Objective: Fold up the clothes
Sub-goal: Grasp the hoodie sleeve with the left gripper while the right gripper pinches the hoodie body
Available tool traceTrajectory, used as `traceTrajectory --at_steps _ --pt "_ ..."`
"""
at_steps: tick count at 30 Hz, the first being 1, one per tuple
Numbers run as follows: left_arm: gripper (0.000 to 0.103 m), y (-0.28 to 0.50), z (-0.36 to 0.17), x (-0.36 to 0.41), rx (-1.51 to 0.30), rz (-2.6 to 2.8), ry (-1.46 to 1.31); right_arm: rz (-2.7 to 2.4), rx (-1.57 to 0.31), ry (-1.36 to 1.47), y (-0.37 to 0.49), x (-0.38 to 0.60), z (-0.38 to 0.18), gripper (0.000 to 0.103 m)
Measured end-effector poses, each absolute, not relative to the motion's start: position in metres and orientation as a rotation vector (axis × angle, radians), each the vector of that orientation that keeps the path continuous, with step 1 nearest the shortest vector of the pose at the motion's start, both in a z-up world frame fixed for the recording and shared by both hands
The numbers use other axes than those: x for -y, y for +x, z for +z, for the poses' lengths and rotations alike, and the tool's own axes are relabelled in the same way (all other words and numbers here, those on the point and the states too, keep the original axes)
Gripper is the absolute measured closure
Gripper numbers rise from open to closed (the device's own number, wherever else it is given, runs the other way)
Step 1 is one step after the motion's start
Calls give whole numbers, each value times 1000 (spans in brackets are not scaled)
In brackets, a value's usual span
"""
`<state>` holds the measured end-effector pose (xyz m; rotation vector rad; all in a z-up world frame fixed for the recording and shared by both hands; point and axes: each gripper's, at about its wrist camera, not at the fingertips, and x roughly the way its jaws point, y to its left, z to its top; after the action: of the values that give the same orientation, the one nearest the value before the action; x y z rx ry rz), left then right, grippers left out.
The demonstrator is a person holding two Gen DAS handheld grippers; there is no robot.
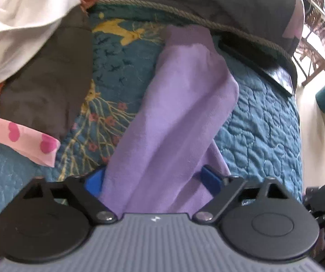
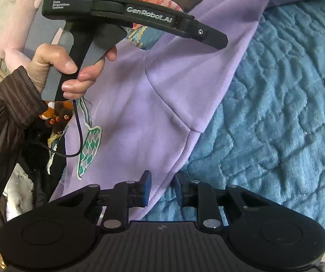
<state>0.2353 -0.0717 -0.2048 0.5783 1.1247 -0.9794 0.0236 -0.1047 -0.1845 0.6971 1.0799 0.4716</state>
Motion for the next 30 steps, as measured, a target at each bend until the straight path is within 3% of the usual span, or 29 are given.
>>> traceTrajectory --at_steps 1,3,5,8,10,19,21,24,27,28,30 --pt "33 236 -203 68 -1119 -979 556 473 -1076 690 24 105 -184 80" --pt "64 238 -199 61 -1123 -995 502 473 -1070 687 25 102 -185 80" --pt "70 236 -198 59 -1121 -1003 502 473 -1068 689 26 102 -186 80" --pt "74 230 -197 58 -1100 -994 499 493 -1063 671 27 102 -185 84" --pt "76 229 -194 55 -1085 -982 447 483 -1056 653 29 96 -185 97" --pt "77 231 -144 -1 -954 -897 4 467 -980 612 31 93 -176 98" --pt "87 233 -124 -22 -878 -869 -124 468 -956 591 33 90 -169 99" --pt "87 242 -93 -49 -805 -830 -195 473 -921 548 39 83 -159 99" --pt "84 244 -82 -48 -871 -796 -39 485 -885 529 45 82 -147 99" --pt "80 242 -83 -42 -912 -803 34 491 -872 522 46 82 -143 99" --pt "52 228 -96 -21 -1022 -866 218 514 -822 443 38 80 -131 99"
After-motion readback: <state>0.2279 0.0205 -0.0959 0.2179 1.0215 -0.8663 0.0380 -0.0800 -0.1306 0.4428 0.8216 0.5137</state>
